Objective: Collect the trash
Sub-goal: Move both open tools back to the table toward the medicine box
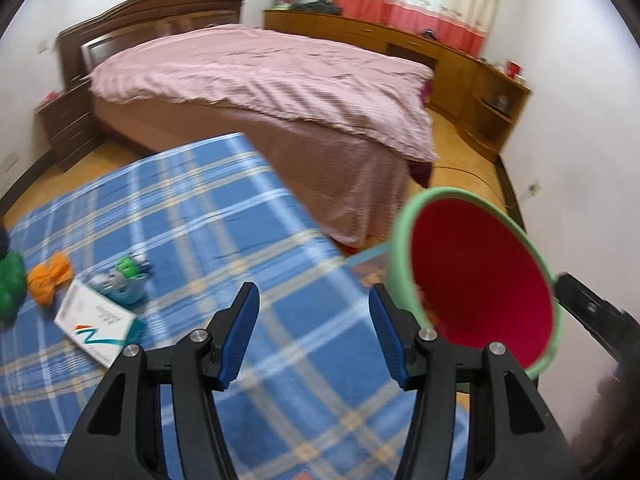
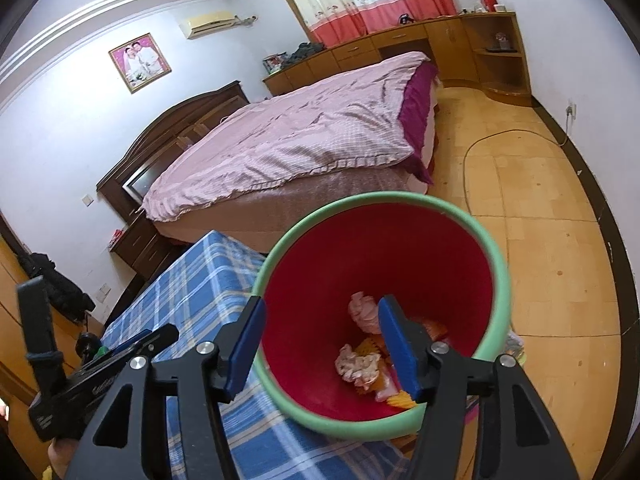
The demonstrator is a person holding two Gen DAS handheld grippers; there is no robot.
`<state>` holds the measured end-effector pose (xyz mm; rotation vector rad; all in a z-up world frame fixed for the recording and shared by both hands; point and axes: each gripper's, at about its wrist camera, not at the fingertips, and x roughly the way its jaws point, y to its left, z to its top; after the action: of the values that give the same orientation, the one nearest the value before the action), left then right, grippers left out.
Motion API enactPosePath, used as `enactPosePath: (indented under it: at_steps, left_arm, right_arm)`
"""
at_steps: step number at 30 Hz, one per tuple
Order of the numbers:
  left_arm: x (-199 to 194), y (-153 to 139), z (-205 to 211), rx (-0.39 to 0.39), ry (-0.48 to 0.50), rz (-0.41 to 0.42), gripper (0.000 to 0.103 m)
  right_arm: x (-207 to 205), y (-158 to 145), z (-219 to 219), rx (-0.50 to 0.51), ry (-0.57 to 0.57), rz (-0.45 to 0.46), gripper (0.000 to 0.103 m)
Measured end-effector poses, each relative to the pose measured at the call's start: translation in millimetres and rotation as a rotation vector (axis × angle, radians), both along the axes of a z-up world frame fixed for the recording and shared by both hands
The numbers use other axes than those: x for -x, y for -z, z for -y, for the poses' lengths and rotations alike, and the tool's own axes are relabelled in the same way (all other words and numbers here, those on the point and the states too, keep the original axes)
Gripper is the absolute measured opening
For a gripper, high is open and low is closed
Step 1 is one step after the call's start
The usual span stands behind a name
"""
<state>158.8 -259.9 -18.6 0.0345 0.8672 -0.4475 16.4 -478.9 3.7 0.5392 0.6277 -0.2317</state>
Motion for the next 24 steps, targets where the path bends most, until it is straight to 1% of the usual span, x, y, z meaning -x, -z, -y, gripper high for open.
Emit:
enactPosePath:
  at_steps: [4, 11, 13, 17, 20, 24]
  left_arm:
    - [-17.1, 12.4, -23.6, -0.003, -0.072, -0.019, 0.057]
    - [-40.8, 33.7, -51.1, 0.006, -0.144, -0.044, 0.057]
    - [-46.2, 39.8, -58.9, 0.002, -0.169, -0.068, 0.057]
    - [-47.1, 47.5, -74.2, 0.007, -0.199, -0.105, 0.057]
    - [-41.7, 48.7, -84.3, -0.014, -0.214, -0.099, 0.057]
    - [-35.5, 46.8, -101.6, -0.014, -0.235, -0.115, 0.057]
  right_arm:
    - [-7.7, 2.7, -14.1, -0.007, -0.034, -0.006, 0.062]
    - [-24.1, 8.6, -39.0, -0.026, -0.091, -0.023, 0.062]
    - [-27.5, 9.0, -44.8, -0.025, -0.109, -0.030, 0.062]
    - [-30.7, 9.4, -55.6, -0.016, -0.132, -0.039, 0.062]
    - [-32.3, 9.9, -60.7, -0.015, -0.142, -0.045, 0.062]
    - [-34.8, 10.3, -69.1, -0.020, -0.159, -0.052, 0.062]
